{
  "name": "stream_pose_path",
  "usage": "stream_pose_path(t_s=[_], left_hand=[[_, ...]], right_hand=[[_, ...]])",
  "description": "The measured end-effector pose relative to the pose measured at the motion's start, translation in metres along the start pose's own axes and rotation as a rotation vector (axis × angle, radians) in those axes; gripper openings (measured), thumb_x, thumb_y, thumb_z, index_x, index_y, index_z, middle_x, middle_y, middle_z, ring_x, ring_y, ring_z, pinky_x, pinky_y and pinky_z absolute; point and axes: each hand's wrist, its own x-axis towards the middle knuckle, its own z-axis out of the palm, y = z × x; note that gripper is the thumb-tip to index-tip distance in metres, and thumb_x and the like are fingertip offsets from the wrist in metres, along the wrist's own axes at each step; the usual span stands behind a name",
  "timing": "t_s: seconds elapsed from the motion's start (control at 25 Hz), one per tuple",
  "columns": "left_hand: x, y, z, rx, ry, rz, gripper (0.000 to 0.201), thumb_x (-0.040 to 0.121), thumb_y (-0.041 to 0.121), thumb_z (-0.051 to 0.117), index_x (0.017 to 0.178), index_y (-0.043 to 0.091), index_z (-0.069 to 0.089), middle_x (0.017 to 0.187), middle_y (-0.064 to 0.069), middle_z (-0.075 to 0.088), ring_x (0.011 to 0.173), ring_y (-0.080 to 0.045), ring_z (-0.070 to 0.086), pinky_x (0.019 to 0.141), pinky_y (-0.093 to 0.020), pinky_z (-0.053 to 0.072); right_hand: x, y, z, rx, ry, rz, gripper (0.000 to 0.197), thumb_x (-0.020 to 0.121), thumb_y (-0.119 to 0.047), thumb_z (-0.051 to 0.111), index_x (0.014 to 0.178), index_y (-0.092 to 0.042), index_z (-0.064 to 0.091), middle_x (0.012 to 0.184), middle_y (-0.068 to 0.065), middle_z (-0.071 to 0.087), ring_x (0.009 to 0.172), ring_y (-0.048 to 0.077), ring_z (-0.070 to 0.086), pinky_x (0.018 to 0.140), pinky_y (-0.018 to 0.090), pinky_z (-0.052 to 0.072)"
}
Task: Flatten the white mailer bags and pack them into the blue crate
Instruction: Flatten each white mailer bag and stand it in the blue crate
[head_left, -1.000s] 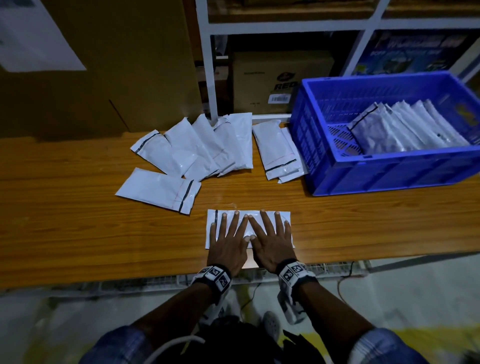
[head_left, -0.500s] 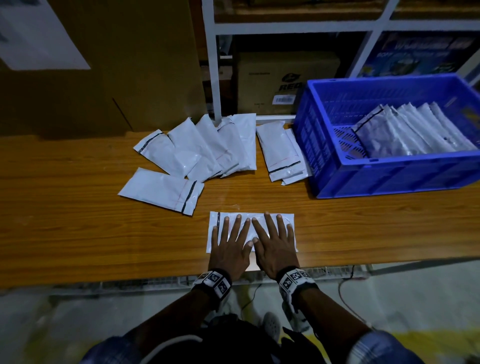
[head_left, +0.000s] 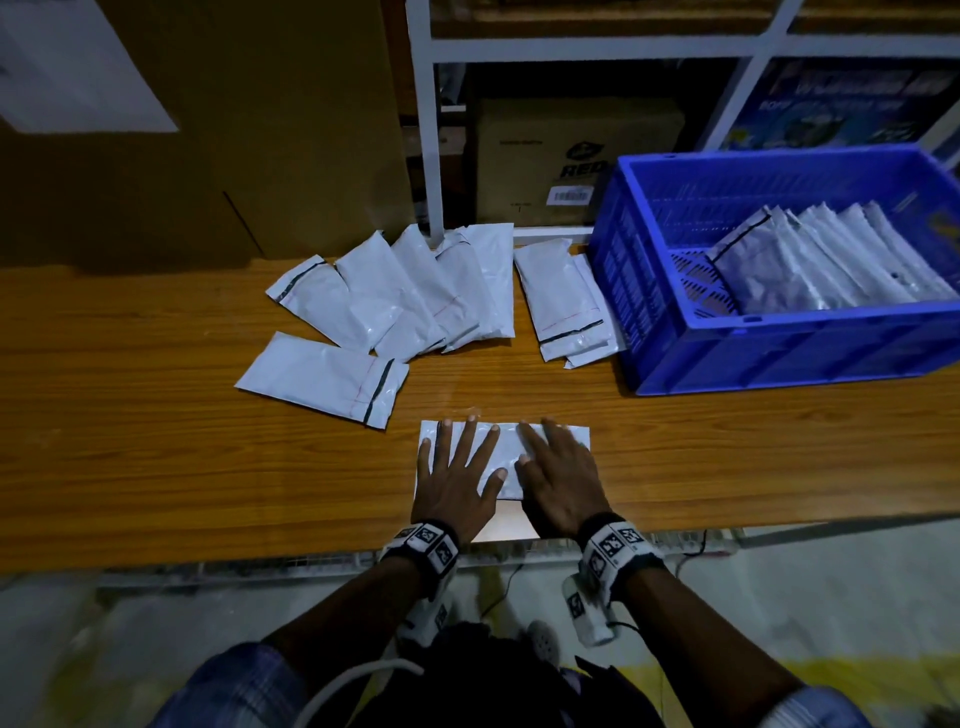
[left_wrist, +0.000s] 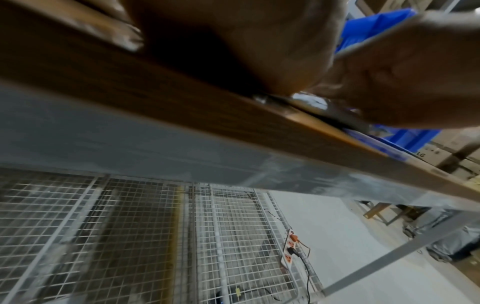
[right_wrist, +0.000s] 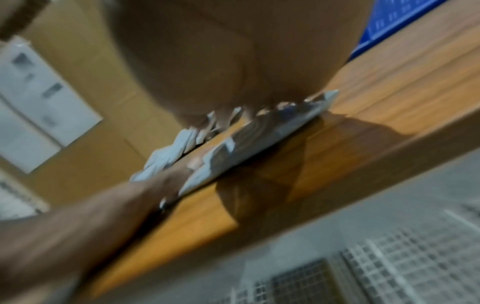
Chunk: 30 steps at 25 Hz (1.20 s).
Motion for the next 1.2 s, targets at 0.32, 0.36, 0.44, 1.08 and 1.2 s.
stream_pose_path(t_s=[0.32,0.36,0.44,1.08,1.2], left_hand=[[0.001,-0.003,-0.001,-0.013,0.012,0.01,0.064,0.099,0.063,0.009,0.159,0.039,0.003,0.167,0.007,-0.011,0.154,-0.026,-0.011,0.121,-0.052,-0.008],[0.0,-0.002,-0.004,-0.006,0.023,0.018,0.063,0.101,0.062,0.012,0.159,0.039,0.002,0.167,0.006,-0.012,0.154,-0.027,-0.012,0.121,-0.052,-0.008],[-0.003,0.004,-0.01,0.037,0.052,0.062,0.062,0.104,0.055,0.021,0.159,0.035,0.004,0.168,0.003,-0.007,0.154,-0.028,-0.01,0.122,-0.054,-0.004],[-0.002,0.009,-0.013,-0.03,-0.169,0.01,0.061,0.106,0.045,0.015,0.157,0.03,-0.015,0.158,0.012,-0.029,0.151,-0.017,-0.024,0.12,-0.046,-0.017],[-0.007,0.002,-0.021,-0.017,-0.116,0.009,0.059,0.102,0.053,0.007,0.156,0.039,-0.011,0.16,0.012,-0.03,0.15,-0.018,-0.027,0.119,-0.047,-0.02]], right_hand=[[-0.003,-0.003,0.023,-0.07,0.094,0.104,0.062,0.099,-0.059,0.013,0.155,-0.039,-0.001,0.163,-0.001,-0.018,0.15,0.024,-0.017,0.121,0.048,-0.005],[-0.002,-0.002,0.021,-0.075,0.086,0.104,0.062,0.099,-0.059,0.012,0.155,-0.039,-0.002,0.163,-0.001,-0.019,0.15,0.024,-0.017,0.121,0.048,-0.006],[-0.001,0.0,0.019,-0.081,0.056,0.097,0.062,0.099,-0.059,0.012,0.155,-0.039,-0.004,0.162,0.0,-0.021,0.149,0.025,-0.019,0.12,0.048,-0.008],[-0.01,-0.016,0.027,-0.101,0.076,-0.007,0.055,0.103,-0.048,0.01,0.154,-0.041,-0.007,0.162,-0.009,-0.019,0.146,0.019,-0.029,0.118,0.048,-0.014],[-0.006,-0.019,0.028,-0.137,0.084,0.02,0.056,0.102,-0.049,0.011,0.155,-0.041,-0.004,0.163,-0.007,-0.014,0.148,0.023,-0.023,0.119,0.05,-0.012]])
